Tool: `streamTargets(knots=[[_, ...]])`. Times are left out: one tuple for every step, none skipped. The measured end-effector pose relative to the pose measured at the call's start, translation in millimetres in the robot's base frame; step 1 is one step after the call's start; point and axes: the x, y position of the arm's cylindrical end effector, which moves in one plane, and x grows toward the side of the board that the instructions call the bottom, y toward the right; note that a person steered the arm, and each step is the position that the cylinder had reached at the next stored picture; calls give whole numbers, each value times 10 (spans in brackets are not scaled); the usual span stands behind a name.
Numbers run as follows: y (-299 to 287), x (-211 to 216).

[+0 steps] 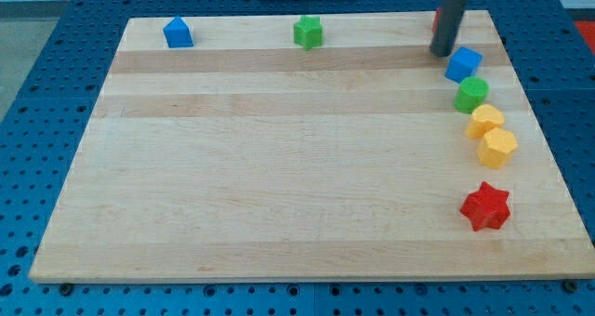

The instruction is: Slide the red circle slightly left and down

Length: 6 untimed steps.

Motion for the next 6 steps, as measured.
streamTargets(knots=[[398,-179],[698,-419],[735,-644],[570,-695],[243,-692],[-114,-638]])
